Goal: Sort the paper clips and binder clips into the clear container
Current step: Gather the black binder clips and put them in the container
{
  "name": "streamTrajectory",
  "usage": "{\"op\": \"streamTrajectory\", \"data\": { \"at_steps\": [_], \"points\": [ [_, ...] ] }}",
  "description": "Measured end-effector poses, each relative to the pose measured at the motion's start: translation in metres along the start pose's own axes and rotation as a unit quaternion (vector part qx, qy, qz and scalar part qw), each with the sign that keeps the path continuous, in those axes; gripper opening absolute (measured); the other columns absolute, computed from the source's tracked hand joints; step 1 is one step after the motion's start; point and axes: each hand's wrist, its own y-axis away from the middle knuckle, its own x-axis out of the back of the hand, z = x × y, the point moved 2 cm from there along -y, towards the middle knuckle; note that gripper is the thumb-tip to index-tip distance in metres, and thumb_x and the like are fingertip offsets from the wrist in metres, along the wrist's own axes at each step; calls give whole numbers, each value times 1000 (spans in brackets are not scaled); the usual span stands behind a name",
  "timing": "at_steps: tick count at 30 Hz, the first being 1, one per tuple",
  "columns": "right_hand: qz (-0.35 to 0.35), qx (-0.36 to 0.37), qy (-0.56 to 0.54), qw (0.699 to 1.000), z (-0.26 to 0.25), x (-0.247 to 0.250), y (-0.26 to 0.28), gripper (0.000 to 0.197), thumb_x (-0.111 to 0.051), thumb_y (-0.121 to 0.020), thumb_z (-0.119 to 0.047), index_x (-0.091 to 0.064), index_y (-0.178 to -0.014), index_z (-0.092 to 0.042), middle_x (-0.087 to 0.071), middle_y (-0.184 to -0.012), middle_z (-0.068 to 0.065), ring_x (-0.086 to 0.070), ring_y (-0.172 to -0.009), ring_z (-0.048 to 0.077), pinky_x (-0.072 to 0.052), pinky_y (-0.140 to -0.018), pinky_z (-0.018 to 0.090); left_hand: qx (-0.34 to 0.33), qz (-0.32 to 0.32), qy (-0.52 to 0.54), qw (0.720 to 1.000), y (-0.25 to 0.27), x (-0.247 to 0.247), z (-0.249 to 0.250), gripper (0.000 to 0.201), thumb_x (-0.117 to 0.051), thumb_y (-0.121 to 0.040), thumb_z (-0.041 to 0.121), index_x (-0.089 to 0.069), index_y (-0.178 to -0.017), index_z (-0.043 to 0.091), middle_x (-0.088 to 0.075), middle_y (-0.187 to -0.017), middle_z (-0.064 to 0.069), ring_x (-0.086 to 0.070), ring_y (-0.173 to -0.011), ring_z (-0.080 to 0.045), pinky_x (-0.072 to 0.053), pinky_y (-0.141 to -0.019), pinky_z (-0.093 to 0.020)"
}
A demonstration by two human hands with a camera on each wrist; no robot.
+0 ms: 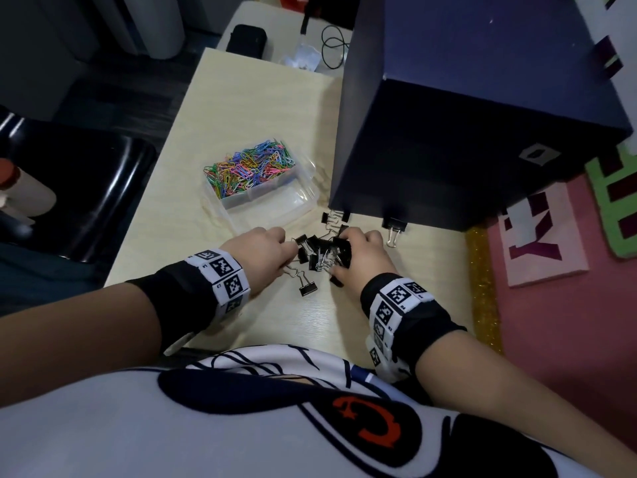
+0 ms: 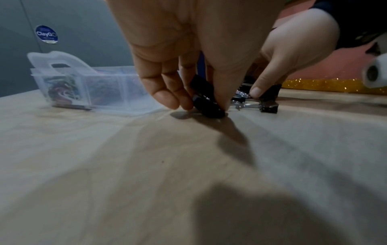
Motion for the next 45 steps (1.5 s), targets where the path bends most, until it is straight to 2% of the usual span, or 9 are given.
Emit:
{"op": "streamTrajectory", "data": {
  "at_steps": [8, 12, 17, 24, 28, 34, 38, 41, 45],
  "points": [
    [44, 7, -12, 999, -7, 16, -13, 17, -59, -88, -19, -54, -104, -21, -55, -110, -1, -52, -91, 15, -39, -78, 24, -13, 74, 99, 992, 3, 27, -9, 27, -52, -92, 30, -53, -118, 22, -53, -115, -3, -57, -102, -26, -49, -82, -38],
    [48, 29, -28, 998, -22, 27, -18, 15, -62, -86, -23, -59, -101, -22, -61, -105, -4, -57, -95, 14, -41, -80, 22, -18, 148, 130, 980, 5, 40, -25, 24, -59, -88, 20, -58, -112, 18, -57, -118, -3, -56, -107, -26, -48, -86, -37],
    [35, 84, -51, 995, -57, 30, -25, 19, -66, -85, -31, -63, -102, -23, -64, -103, -6, -58, -96, 12, -37, -78, 19, 31, 151, 145, 977, 5, 40, -52, 37, -63, -83, 14, -54, -118, 19, -52, -126, -2, -54, -109, -27, -47, -89, -38],
    [41, 49, -161, 985, -101, 22, -45, 33, -55, -92, -37, -54, -122, -24, -58, -130, 0, -57, -115, 19, -43, -97, 30, 36, 200, 125, 971, 21, 31, -60, 35, -63, -77, 17, -58, -112, 19, -53, -111, -7, -53, -98, -32, -50, -81, -47],
    [26, 31, -110, 993, -102, 20, -50, 38, -49, -95, -24, -47, -133, -21, -51, -137, 3, -54, -119, 23, -40, -97, 30, 31, 197, 97, 975, 27, 31, -54, 32, -62, -78, 17, -61, -110, 18, -57, -111, -8, -54, -98, -34, -50, -78, -47],
    [-62, 123, 178, 974, -100, 14, -41, 41, -42, -92, -11, -52, -131, -20, -52, -134, 6, -47, -125, 26, -39, -103, 39, 52, 49, -32, 997, 22, 30, -45, 39, -43, -93, 35, -46, -130, 25, -52, -128, 5, -42, -124, -22, -38, -94, -38],
    [-96, 102, 243, 960, -97, 12, -37, 43, -38, -91, -8, -51, -128, -24, -54, -131, 4, -48, -121, 29, -36, -103, 39, 17, 62, -50, 997, 22, 35, -48, 28, -38, -92, 37, -60, -106, 26, -64, -107, 5, -54, -106, -22, -39, -87, -36],
    [-83, 130, 232, 960, -93, 4, -36, 45, -39, -89, -6, -46, -131, -21, -44, -136, 4, -49, -120, 32, -34, -101, 42, -4, 129, -17, 991, 23, 37, -52, 22, -51, -87, 34, -66, -96, 21, -64, -93, -1, -60, -92, -29, -42, -75, -37],
    [-16, 190, 198, 961, -89, -5, -34, 43, -43, -87, -9, -46, -126, -26, -43, -129, 2, -46, -119, 28, -33, -91, 39, 43, 121, 9, 992, 14, 39, -55, 29, -48, -90, 31, -56, -116, 19, -56, -112, -5, -51, -107, -30, -39, -80, -38]
  ]
}}
